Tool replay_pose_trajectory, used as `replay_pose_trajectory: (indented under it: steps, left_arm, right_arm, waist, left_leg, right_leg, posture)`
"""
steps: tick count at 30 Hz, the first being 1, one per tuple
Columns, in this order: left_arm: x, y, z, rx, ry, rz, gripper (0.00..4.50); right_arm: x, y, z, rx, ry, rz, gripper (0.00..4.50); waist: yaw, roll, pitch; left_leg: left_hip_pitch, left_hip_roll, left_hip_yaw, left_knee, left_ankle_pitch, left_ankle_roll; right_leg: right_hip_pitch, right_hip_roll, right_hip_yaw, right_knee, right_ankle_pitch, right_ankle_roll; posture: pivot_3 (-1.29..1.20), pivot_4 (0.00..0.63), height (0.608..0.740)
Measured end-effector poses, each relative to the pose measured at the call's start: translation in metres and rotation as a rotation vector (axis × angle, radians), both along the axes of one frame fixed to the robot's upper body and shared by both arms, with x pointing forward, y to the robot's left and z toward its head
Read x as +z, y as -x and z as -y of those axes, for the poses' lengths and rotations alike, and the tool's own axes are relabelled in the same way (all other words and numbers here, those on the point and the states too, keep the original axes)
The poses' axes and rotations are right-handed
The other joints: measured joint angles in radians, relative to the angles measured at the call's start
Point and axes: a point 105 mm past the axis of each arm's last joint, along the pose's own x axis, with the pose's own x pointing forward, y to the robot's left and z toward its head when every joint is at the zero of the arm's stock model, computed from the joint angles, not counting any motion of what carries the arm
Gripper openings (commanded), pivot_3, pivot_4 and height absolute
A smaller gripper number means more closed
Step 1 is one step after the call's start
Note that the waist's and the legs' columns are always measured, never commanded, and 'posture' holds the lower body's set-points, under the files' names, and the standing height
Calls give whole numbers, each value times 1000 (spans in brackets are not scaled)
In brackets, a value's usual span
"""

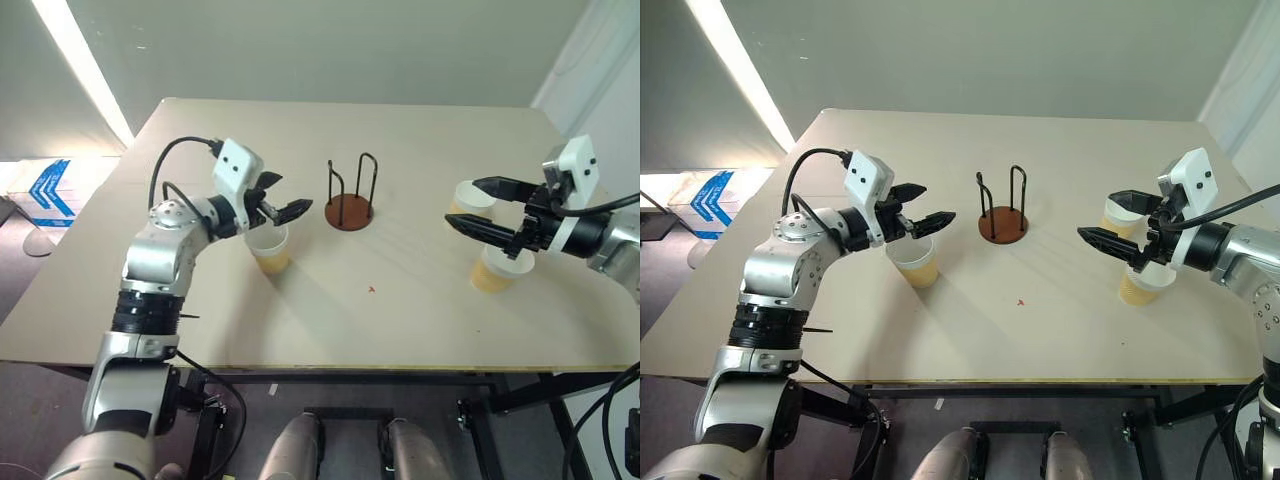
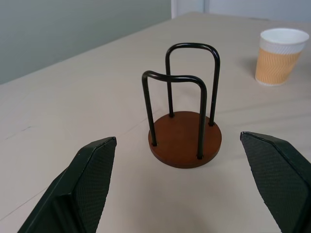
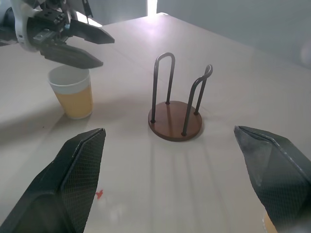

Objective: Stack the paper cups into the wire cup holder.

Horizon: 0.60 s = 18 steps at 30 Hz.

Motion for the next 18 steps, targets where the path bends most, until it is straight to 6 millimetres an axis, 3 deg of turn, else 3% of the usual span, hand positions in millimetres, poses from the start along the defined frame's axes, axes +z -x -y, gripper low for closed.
replay_pose_trajectory:
  steps: [10,18]
  left_arm:
    - [5,-6,28,-116,-43,-43,4500]
    - [-11,-12,38,-146,-75,-118,4500]
  right_arm:
    - [1,0,0,-6,4,7,4477]
    - [1,1,0,-17,9,7,4477]
  waist:
    - [0,0,0]
    - [0,0,0]
  left_leg:
    - [0,0,0,0,0,0]
    - [-1,0,0,0,0,1]
  right_leg:
    - [0,0,0,0,0,2]
    - [0,0,0,-1,0,4]
  posture:
    - [0,150,740]
    - [0,150,740]
